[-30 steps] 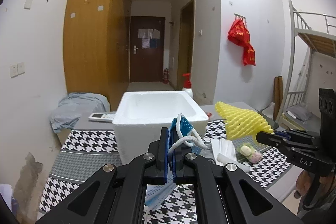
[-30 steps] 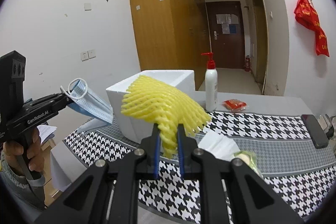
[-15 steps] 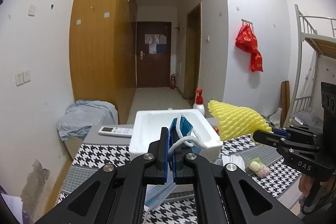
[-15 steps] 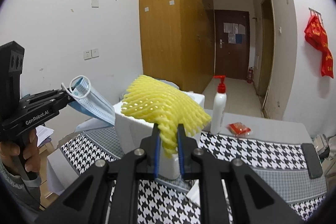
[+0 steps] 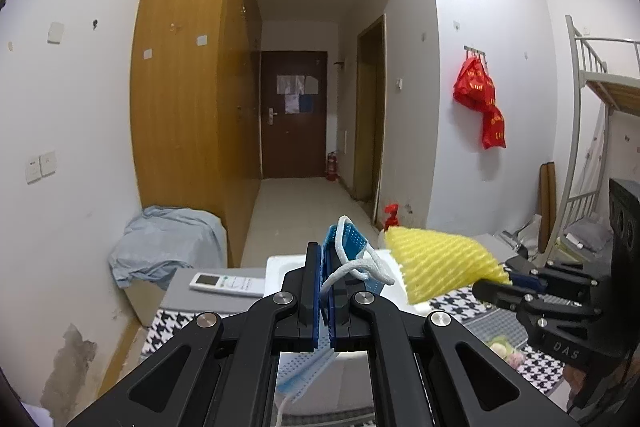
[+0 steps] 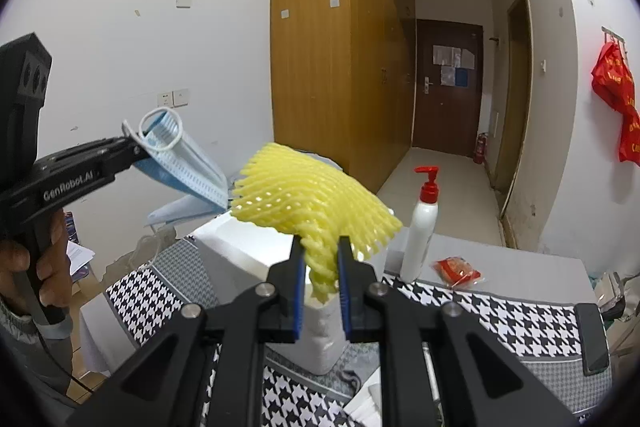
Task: Organize soft objects
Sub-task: 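Carry the mask into the white foam box and open the left tool while right holds net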
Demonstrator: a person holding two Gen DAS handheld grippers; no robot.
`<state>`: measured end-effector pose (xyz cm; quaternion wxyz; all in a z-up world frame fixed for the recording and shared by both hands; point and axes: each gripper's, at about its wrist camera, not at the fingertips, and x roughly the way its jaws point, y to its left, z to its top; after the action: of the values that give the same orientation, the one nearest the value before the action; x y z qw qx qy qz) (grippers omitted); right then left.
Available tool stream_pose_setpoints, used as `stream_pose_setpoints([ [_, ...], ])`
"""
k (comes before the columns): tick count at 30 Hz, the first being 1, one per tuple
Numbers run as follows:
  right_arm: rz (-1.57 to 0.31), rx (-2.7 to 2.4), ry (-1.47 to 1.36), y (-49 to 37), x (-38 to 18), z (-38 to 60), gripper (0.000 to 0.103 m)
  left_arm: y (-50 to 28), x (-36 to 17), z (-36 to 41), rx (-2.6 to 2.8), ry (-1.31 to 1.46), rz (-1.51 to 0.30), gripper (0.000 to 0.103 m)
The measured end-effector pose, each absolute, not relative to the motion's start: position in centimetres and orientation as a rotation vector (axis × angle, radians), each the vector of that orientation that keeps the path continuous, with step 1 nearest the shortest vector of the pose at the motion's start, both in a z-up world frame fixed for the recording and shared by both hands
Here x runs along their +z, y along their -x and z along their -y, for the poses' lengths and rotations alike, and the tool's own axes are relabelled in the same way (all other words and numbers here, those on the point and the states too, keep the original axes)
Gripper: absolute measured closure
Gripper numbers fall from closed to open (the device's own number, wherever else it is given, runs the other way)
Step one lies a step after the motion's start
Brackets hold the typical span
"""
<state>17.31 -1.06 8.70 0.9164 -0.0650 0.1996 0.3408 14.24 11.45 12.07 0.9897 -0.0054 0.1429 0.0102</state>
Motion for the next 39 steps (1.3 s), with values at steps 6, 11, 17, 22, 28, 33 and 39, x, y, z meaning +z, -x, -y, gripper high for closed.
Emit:
stream_pose_setpoints([
  [6, -0.417, 0.685, 0.112, -18.5, 8.7, 1.8, 0.085, -16.9, 11.9, -11.0, -0.005, 0.005, -0.302, 0.1],
  [11, -0.426, 0.667, 0.096, -19.0, 8.3, 2.8, 0.085, -19.3, 11.0, -10.1, -0.035, 0.004, -0.338, 0.1],
  [17, -0.438, 0.647, 0.084, -19.3, 7.8, 3.7, 0.085, -21.5, 9.8, -9.8, -0.048, 0.018, -0.39, 0.1],
  [22, -0.446, 0.634, 0.076, -19.6, 7.6, 3.9, 0.085, -22.5, 9.2, -9.4, -0.053, 0.022, -0.418, 0.1],
  [28, -0.46, 0.621, 0.072, -20.0, 7.2, 4.5, 0.085, -24.0, 8.6, -9.3, -0.046, 0.024, -0.456, 0.1],
  [33, -0.466, 0.611, 0.065, -20.2, 7.0, 4.9, 0.085, -24.9, 8.0, -9.6, -0.014, 0.026, -0.481, 0.087],
  [39, -0.465, 0.609, 0.071, -20.3, 7.1, 4.7, 0.085, -23.7, 8.4, -9.7, 0.065, 0.001, -0.41, 0.001],
])
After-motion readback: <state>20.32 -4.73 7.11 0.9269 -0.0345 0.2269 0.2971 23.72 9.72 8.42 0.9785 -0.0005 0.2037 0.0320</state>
